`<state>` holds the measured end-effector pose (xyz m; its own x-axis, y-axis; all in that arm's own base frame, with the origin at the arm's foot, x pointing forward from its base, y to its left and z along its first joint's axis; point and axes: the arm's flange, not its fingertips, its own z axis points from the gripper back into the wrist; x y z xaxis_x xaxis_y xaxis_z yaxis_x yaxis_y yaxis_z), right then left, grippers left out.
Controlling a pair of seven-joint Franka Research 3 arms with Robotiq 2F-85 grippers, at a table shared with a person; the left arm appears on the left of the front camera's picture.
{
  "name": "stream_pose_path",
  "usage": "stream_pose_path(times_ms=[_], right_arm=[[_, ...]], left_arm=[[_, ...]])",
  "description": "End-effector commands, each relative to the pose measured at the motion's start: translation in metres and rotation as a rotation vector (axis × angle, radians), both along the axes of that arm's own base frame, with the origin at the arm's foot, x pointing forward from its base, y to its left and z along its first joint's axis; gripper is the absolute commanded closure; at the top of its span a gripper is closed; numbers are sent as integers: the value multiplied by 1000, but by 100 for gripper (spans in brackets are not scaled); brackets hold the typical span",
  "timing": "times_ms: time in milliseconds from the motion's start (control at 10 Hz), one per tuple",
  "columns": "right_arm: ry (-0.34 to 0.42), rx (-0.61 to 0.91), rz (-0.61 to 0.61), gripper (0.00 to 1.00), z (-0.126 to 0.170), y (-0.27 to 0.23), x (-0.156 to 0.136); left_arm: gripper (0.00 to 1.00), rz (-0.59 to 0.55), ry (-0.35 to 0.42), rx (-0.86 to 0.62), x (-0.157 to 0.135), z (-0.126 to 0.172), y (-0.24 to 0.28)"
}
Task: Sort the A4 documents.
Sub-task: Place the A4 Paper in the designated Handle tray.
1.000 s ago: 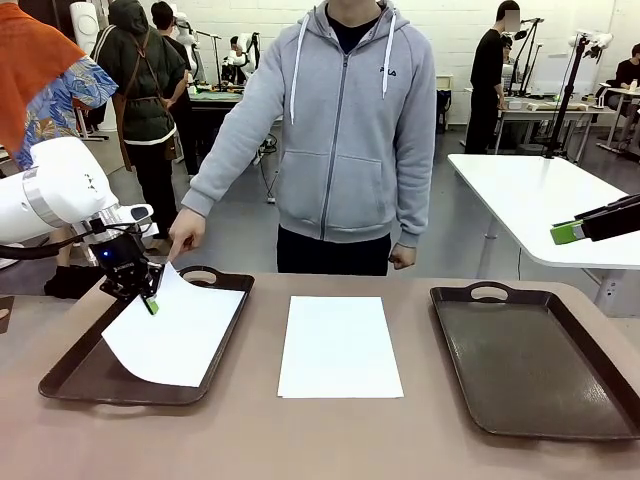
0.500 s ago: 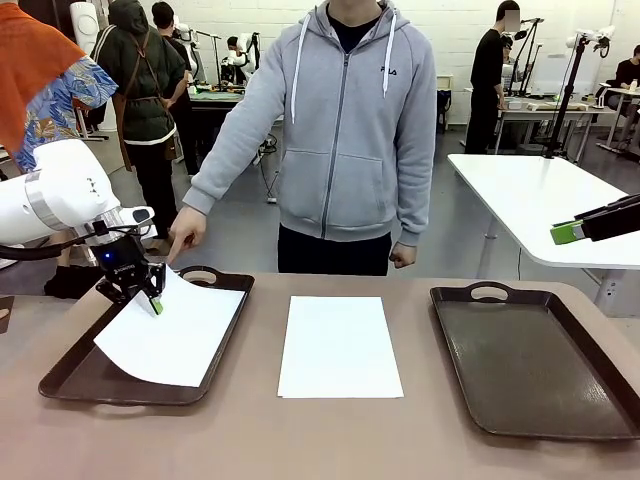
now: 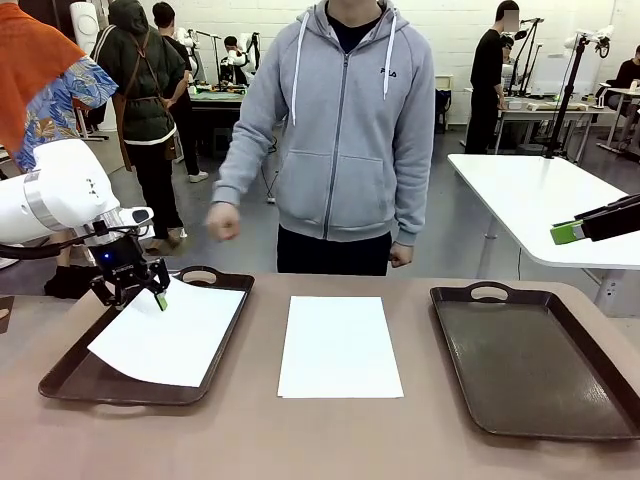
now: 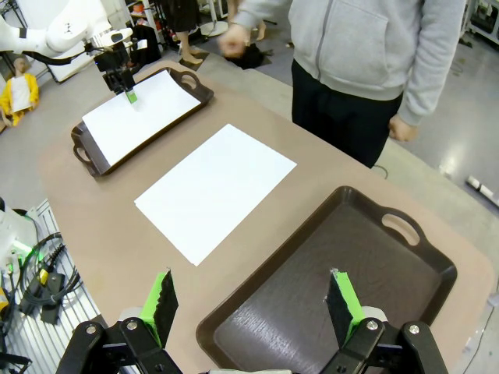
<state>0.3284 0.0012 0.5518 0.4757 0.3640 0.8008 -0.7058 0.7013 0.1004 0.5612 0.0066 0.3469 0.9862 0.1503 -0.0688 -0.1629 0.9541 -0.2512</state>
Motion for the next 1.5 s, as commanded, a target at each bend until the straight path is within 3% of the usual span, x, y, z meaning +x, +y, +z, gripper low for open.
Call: stream_pose_path(times_ms=[0, 100, 500, 800, 900, 1400], right_arm=[[2, 11, 12, 0, -2, 1, 1], [2, 11, 12, 0, -2, 1, 1], [2, 11, 12, 0, -2, 1, 1], [2, 11, 12, 0, -2, 1, 1], [2, 11, 12, 0, -2, 1, 1], [2, 11, 12, 0, -2, 1, 1]], left_arm=[[13, 51, -15, 70, -10, 8, 1], [0, 62, -22, 98, -13, 11, 3], [0, 49, -57, 96, -22, 28, 3], [0, 110, -120, -41, -20, 36, 3], [0, 56, -64, 48, -15, 35, 5], [0, 56, -64, 48, -15, 35, 5]])
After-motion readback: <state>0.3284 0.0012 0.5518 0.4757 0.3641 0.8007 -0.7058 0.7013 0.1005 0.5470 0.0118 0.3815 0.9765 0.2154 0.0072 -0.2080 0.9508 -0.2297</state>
